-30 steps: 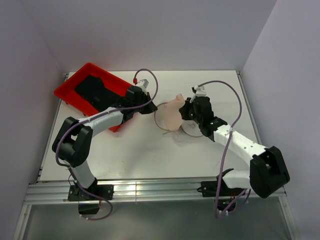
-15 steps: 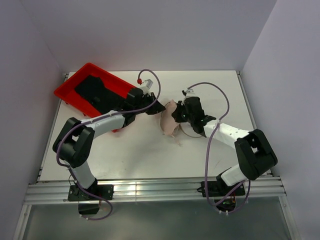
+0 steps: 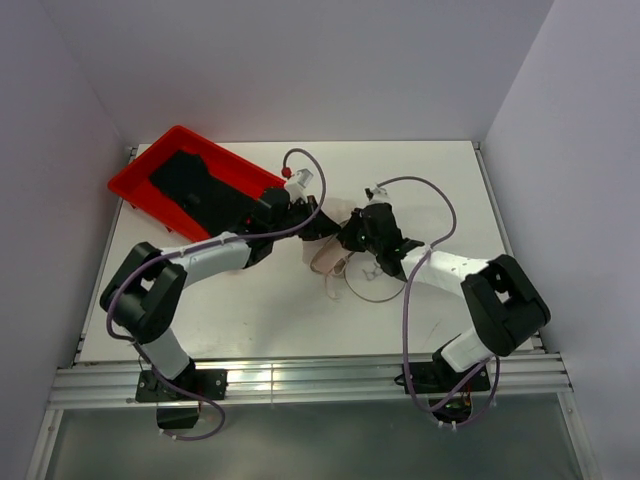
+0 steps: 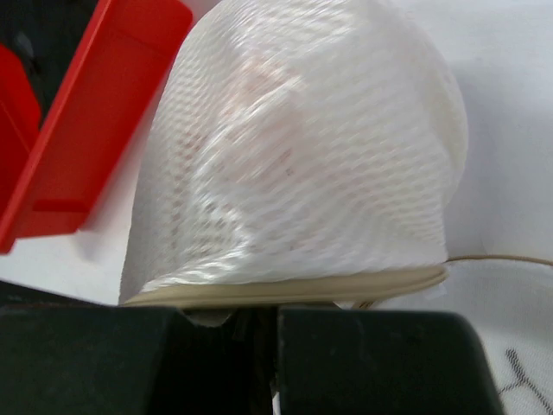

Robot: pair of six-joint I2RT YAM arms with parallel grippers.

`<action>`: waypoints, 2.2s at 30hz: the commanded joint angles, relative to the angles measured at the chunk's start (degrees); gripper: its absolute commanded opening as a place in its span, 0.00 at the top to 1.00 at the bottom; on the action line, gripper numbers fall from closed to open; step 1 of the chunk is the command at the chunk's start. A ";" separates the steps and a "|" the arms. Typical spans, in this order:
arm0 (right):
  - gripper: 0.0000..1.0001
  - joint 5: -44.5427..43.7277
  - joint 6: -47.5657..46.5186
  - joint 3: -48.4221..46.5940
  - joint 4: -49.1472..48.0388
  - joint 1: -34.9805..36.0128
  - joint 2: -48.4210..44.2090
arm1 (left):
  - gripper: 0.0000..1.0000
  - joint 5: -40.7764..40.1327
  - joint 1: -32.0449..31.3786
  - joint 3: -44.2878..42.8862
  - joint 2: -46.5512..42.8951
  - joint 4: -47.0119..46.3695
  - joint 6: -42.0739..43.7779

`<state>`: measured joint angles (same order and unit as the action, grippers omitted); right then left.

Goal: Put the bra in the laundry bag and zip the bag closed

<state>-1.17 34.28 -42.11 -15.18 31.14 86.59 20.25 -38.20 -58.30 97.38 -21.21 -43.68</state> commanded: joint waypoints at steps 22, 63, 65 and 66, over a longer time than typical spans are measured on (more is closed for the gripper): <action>1.00 -27.57 22.94 2.73 3.32 3.32 -5.29 | 1.00 8.14 -2.76 14.44 -15.11 -9.54 -16.52; 0.91 -10.78 1.66 8.35 18.35 2.18 -34.11 | 0.67 -13.83 3.74 12.34 -16.61 -1.83 -3.78; 0.91 -11.31 1.66 9.49 17.38 2.18 -36.56 | 0.54 -15.32 3.74 12.60 -17.57 -0.15 -2.90; 0.91 -11.49 1.49 10.20 17.20 2.09 -37.45 | 0.51 -16.29 3.74 12.95 -19.15 0.64 -2.47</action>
<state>-10.35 35.14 -33.50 5.50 33.58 52.16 6.46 -34.48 -44.05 80.97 -23.22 -49.36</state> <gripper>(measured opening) 0.092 0.465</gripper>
